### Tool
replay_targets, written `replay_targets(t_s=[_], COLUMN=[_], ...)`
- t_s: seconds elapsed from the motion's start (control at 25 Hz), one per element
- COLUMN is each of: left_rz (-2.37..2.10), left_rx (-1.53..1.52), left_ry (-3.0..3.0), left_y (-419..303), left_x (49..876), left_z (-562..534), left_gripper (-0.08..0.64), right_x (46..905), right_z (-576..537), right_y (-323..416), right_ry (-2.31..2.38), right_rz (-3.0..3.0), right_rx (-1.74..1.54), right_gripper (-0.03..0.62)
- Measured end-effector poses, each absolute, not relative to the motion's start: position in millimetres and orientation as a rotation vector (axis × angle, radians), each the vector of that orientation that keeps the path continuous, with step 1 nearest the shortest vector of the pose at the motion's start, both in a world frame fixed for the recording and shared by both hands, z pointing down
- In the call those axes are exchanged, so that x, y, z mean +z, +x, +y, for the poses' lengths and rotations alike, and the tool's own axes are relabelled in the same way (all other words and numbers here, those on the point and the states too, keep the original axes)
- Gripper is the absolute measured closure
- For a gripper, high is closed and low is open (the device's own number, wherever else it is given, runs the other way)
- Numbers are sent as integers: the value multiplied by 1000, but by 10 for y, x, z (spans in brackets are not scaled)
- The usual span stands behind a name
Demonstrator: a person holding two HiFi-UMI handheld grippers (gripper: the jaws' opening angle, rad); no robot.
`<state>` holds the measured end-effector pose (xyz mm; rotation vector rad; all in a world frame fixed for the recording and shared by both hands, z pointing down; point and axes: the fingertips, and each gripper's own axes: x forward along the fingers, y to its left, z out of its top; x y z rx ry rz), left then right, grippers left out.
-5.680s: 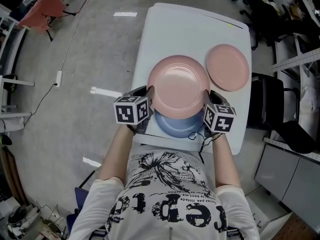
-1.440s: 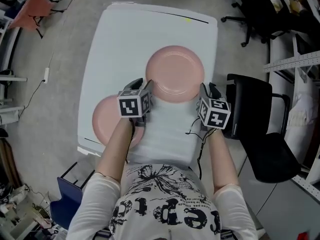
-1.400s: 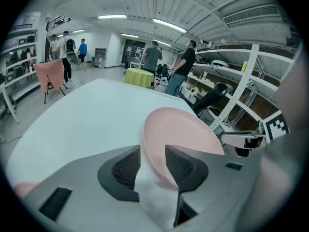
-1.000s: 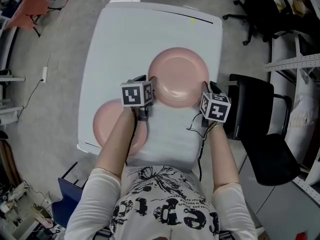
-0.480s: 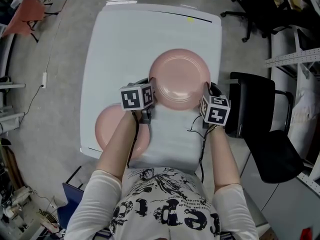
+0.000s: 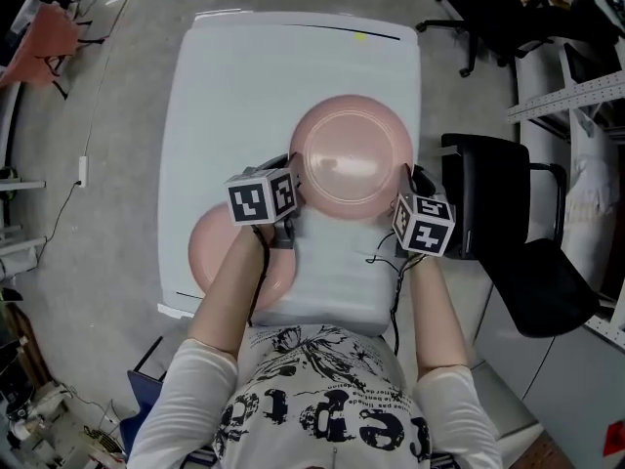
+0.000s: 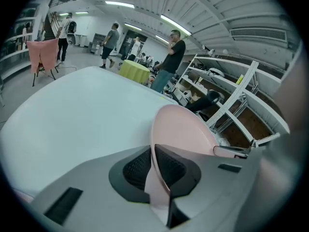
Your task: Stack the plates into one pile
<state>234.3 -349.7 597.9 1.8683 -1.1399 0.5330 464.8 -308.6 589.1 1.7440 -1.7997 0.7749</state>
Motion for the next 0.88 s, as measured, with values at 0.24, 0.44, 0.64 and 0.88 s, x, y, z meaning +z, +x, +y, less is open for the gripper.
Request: replay_targets(t_s=[0.24,0.44,0.64,0.88], left_rz=[-1145,-1112,-1152,-1187], left_rx=[541,492,481,432], left_ry=[1968,1995,2026,2003], left_y=[2293,2215,2108,1997], left_x=[5693,5475,5251,5117], left_z=[-3298,-3072,-2691,-2064], left_gripper=[532,535,535,537], right_x=[5641,5415,5211,5088], right_z=[-2790,-2483,-2104,-1595], right_y=[4581,4487,4395,4298], right_ry=[1815,1868,1893,1851], right_rz=[-1787,-1787,-1811,-1868], right_rx=[727,707,677,663], right_gripper=[535,535,535,535])
